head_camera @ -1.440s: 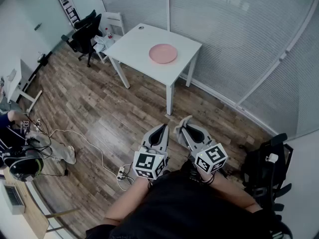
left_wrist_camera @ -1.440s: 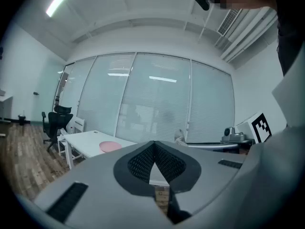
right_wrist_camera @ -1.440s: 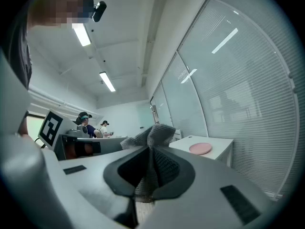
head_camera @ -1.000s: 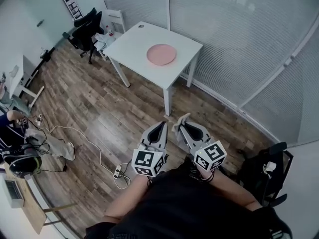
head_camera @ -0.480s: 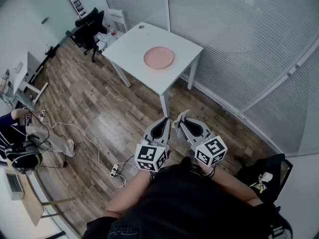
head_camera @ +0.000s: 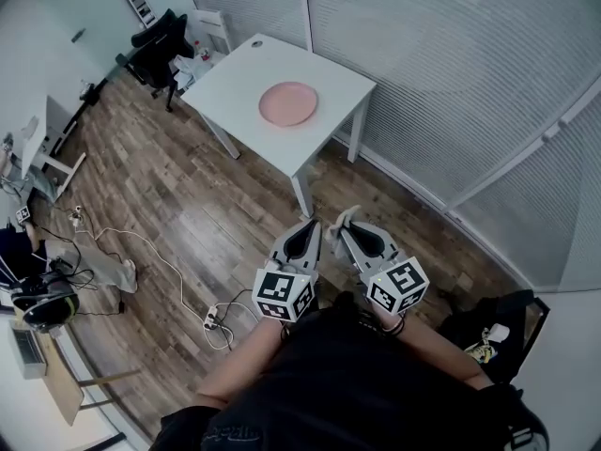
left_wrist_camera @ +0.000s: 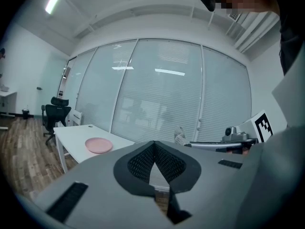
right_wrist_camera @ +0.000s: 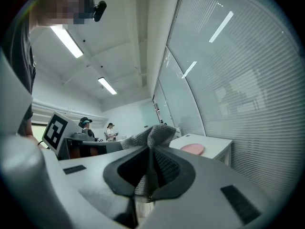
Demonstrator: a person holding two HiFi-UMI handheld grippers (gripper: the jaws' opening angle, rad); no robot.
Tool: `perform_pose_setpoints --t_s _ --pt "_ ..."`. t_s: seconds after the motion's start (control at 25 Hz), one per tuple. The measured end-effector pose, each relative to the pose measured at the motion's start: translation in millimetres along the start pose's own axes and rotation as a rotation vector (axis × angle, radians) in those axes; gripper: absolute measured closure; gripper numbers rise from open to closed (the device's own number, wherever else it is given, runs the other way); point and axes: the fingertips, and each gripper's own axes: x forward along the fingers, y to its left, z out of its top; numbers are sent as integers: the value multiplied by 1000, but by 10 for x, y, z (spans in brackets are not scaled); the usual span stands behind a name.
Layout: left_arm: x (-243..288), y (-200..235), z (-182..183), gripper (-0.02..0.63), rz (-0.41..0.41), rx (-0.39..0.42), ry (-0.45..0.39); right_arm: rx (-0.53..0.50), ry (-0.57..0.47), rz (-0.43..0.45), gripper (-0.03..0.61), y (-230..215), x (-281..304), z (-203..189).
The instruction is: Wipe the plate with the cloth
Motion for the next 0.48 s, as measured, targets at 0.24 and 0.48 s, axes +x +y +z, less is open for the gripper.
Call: perform_pose_setpoints --t_s 0.24,0.48 --pt "250 -49 36 607 -55 -5 1 -9 5 -56 535 -202 -29 42" --pt "433 133 121 607 -88 -12 -1 -15 12 -81 535 -304 206 106"
